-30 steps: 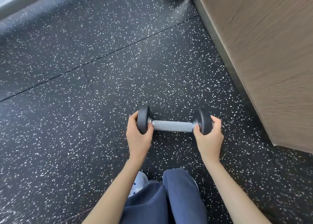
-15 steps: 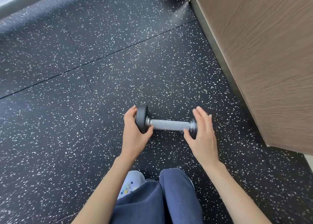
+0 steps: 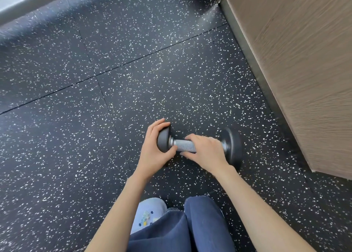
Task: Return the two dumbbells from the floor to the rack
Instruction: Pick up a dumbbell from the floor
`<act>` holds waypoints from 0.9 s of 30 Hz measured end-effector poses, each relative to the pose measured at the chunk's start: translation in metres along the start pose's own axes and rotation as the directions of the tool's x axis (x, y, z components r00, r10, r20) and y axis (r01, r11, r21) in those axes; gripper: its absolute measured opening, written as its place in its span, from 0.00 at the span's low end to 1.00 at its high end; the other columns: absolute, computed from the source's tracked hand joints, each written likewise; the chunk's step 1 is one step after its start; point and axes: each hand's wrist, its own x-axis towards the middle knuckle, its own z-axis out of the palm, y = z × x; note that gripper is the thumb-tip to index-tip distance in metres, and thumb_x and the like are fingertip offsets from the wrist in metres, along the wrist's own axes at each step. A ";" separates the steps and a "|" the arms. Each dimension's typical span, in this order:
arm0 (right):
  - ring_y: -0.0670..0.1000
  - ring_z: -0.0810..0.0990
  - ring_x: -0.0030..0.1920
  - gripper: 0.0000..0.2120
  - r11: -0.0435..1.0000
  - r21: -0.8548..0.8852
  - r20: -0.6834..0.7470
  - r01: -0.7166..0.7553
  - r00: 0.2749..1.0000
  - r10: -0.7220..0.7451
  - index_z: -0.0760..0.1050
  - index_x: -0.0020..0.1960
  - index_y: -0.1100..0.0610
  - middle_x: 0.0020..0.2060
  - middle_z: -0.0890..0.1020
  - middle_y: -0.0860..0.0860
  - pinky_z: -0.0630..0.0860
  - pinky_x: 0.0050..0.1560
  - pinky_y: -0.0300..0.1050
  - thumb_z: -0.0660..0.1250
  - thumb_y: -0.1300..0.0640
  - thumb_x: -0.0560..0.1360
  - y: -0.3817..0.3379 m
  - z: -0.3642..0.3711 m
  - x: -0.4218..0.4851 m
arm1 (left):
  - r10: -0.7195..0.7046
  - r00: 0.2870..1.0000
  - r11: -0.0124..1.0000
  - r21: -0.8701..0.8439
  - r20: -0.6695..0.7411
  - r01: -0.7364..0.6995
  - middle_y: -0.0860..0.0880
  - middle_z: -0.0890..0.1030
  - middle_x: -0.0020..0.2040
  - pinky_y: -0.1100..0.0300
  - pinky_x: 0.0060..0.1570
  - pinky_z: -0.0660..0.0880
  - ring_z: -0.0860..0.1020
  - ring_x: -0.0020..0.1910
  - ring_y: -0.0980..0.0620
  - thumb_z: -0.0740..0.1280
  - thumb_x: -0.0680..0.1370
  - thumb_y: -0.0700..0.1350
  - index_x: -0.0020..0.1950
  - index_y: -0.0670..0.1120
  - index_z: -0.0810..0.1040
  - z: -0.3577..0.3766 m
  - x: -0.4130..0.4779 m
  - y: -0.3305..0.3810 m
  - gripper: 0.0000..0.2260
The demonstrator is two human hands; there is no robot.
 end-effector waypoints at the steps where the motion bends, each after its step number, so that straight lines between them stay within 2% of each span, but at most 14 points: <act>1: 0.52 0.81 0.44 0.20 0.999 -0.029 -0.036 0.027 0.999 -0.028 0.75 0.52 0.51 0.43 0.82 0.46 0.70 0.40 0.47 0.68 0.38 0.68 0.002 0.002 0.002 | -0.001 1.000 1.000 -0.003 0.030 0.002 0.51 0.68 0.68 0.70 0.66 0.58 0.63 0.69 0.60 0.70 0.67 0.49 0.65 0.50 0.70 -0.002 0.001 -0.001 0.27; 3: 0.52 0.80 0.34 0.20 0.995 -0.078 -0.118 0.061 0.991 -0.070 0.75 0.43 0.51 0.33 0.81 0.46 0.65 0.31 0.42 0.69 0.35 0.65 0.004 0.006 0.004 | 0.011 0.997 1.000 0.012 0.082 -0.012 0.52 0.66 0.69 0.70 0.66 0.58 0.62 0.70 0.60 0.71 0.66 0.51 0.66 0.52 0.69 -0.008 0.003 -0.004 0.29; 6: 0.50 0.78 0.26 0.21 0.985 -0.156 -0.187 0.076 0.977 -0.105 0.73 0.39 0.50 0.27 0.79 0.46 0.59 0.26 0.38 0.66 0.32 0.64 0.005 0.009 0.008 | 0.035 0.985 0.994 0.092 0.170 -0.052 0.55 0.63 0.71 0.71 0.65 0.58 0.61 0.70 0.62 0.72 0.65 0.55 0.69 0.54 0.66 -0.017 0.008 -0.007 0.33; 9: 0.51 0.78 0.28 0.22 0.981 -0.168 -0.193 0.093 0.973 -0.126 0.73 0.40 0.50 0.28 0.80 0.46 0.59 0.27 0.39 0.64 0.31 0.65 0.008 0.007 0.011 | 0.041 0.967 0.977 0.193 0.250 -0.092 0.61 0.56 0.74 0.64 0.65 0.60 0.58 0.71 0.64 0.72 0.63 0.59 0.71 0.58 0.61 -0.025 0.011 -0.009 0.38; 12: 0.51 0.80 0.38 0.23 0.989 -0.118 -0.103 0.095 0.989 -0.107 0.74 0.49 0.48 0.38 0.82 0.46 0.66 0.32 0.43 0.60 0.30 0.68 0.007 0.004 0.014 | 0.084 0.961 0.950 0.270 0.263 -0.157 0.63 0.54 0.74 0.61 0.65 0.60 0.56 0.72 0.63 0.72 0.64 0.60 0.72 0.58 0.59 -0.030 0.011 -0.009 0.40; 16: 0.50 0.80 0.45 0.22 0.995 -0.038 -0.073 0.091 0.993 -0.093 0.73 0.55 0.47 0.46 0.81 0.44 0.71 0.39 0.46 0.61 0.32 0.70 0.007 -0.001 0.014 | 0.075 0.979 0.976 0.189 0.190 -0.112 0.59 0.56 0.75 0.71 0.65 0.57 0.57 0.73 0.62 0.72 0.66 0.58 0.73 0.54 0.60 -0.027 -0.001 -0.007 0.38; 17: 0.49 0.80 0.45 0.21 0.995 -0.025 -0.073 0.096 0.993 -0.098 0.73 0.55 0.47 0.47 0.81 0.44 0.71 0.40 0.46 0.61 0.33 0.71 0.007 0.000 0.014 | 0.065 0.982 0.976 0.194 0.180 -0.100 0.59 0.56 0.75 0.70 0.65 0.58 0.57 0.73 0.62 0.71 0.66 0.59 0.73 0.54 0.59 -0.028 -0.004 -0.008 0.39; 20: 0.49 0.79 0.47 0.20 0.991 -0.023 -0.105 0.130 0.986 -0.131 0.75 0.54 0.50 0.46 0.81 0.44 0.71 0.39 0.45 0.64 0.37 0.71 0.006 0.004 0.012 | 0.051 0.984 0.956 0.276 0.170 -0.098 0.58 0.58 0.75 0.63 0.67 0.60 0.57 0.72 0.62 0.73 0.67 0.59 0.74 0.54 0.55 -0.033 -0.013 -0.011 0.42; 22: 0.50 0.79 0.45 0.19 0.988 -0.044 -0.134 0.149 0.979 -0.153 0.76 0.53 0.52 0.44 0.81 0.46 0.72 0.38 0.45 0.67 0.40 0.70 0.005 0.008 0.011 | 0.047 0.985 0.928 0.356 0.168 -0.105 0.58 0.59 0.75 0.65 0.68 0.58 0.57 0.72 0.62 0.74 0.68 0.56 0.75 0.53 0.55 -0.038 -0.020 -0.014 0.42; 25: 0.51 0.79 0.38 0.17 0.984 -0.080 -0.233 0.159 0.957 -0.174 0.77 0.49 0.54 0.38 0.81 0.47 0.73 0.35 0.45 0.72 0.44 0.67 0.003 0.015 0.010 | 0.043 0.984 0.886 0.449 0.172 -0.117 0.57 0.59 0.74 0.65 0.68 0.57 0.58 0.71 0.62 0.72 0.70 0.57 0.75 0.51 0.56 -0.042 -0.028 -0.019 0.39; 27: 0.50 0.79 0.36 0.17 0.987 -0.105 -0.316 0.120 0.937 -0.147 0.78 0.47 0.54 0.37 0.80 0.47 0.74 0.34 0.45 0.74 0.46 0.64 0.001 0.019 0.010 | 0.046 0.983 0.853 0.505 0.178 -0.131 0.54 0.61 0.73 0.63 0.68 0.57 0.61 0.71 0.57 0.68 0.72 0.59 0.75 0.50 0.57 -0.043 -0.031 -0.024 0.36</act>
